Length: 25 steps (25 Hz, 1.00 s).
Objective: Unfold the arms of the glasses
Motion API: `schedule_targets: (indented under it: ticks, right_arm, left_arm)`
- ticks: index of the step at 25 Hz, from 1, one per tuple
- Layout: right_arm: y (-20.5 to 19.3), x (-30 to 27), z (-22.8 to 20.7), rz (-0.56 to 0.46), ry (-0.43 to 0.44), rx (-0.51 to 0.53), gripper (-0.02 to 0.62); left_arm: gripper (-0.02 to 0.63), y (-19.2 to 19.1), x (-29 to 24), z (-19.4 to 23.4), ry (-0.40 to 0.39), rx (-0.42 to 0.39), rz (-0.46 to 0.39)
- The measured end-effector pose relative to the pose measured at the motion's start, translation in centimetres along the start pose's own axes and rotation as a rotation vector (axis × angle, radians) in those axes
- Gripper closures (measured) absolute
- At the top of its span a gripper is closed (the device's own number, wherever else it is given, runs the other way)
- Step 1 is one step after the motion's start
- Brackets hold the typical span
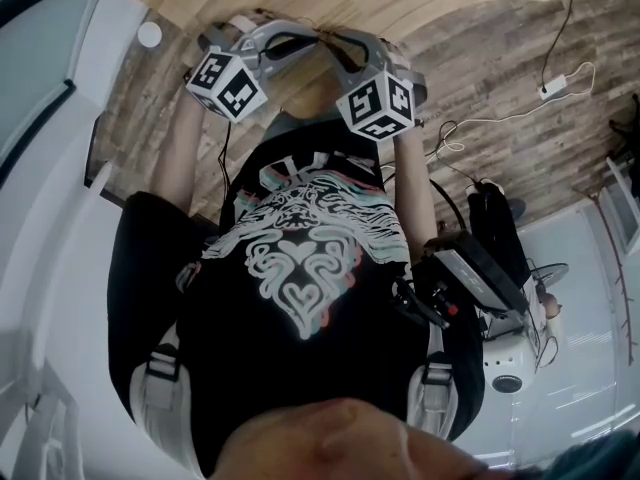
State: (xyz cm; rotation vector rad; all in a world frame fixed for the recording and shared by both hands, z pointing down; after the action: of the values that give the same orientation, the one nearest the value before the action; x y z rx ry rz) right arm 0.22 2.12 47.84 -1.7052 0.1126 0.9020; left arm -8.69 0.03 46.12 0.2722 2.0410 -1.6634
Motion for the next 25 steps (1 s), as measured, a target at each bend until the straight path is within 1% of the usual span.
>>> schedule_targets:
  ticks: [4, 6, 10, 12, 14, 16, 17, 22, 25]
  right_arm:
    - [0.2, 0.9, -0.6, -0.01, 0.01, -0.029, 0.52]
    - [0.6, 1.0, -1.0, -0.012, 0.019, -0.02, 0.52]
    - [1.0, 0.4, -1.1, 0.007, 0.07, 0.013, 0.52]
    - [1.0, 0.0, -0.8, 0.014, 0.101, 0.013, 0.52]
    - [1.0, -0.3, -0.5, 0.019, 0.113, 0.018, 0.52]
    - [0.9, -0.5, -0.5, 0.023, 0.107, 0.029, 0.533]
    - [0.9, -0.5, -0.5, 0.021, 0.099, 0.031, 0.586]
    - [0.7, -0.3, -0.8, 0.012, 0.076, 0.024, 0.594]
    - [0.8, 0.1, -0.8, -0.011, 0.059, 0.019, 0.595]
  left_arm:
    - [0.615, 0.2, 0.1, -0.1, -0.001, -0.004, -0.005]
    - [0.615, 0.3, 0.1, 0.0, -0.001, -0.005, -0.008]
    - [0.615, 0.4, -0.2, -0.1, 0.001, 0.002, -0.012]
    - [0.615, 0.4, -0.3, -0.2, 0.0, 0.003, -0.009]
    - [0.615, 0.3, -0.3, -0.4, -0.003, 0.0, -0.003]
    - [0.615, 0.3, -0.3, -0.4, -0.004, -0.001, 0.001]
    - [0.615, 0.2, -0.2, -0.3, -0.003, 0.002, 0.001]
    - [0.615, 0.0, -0.3, -0.4, 0.01, 0.028, -0.007]
    - [0.615, -0.1, -0.2, -0.4, 0.03, 0.053, -0.02]
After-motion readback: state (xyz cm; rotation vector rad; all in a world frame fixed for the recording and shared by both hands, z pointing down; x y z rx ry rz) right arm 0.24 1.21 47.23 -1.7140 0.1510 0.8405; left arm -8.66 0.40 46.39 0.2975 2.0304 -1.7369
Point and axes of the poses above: the fingertips, and each gripper's own axes: x backward along the fingers, z to its left, y out of its top, the point moved 6 cm from there along x, backward along the fingers, and after that the axes turned 10 degrees about -z, right-handed, at the moved point
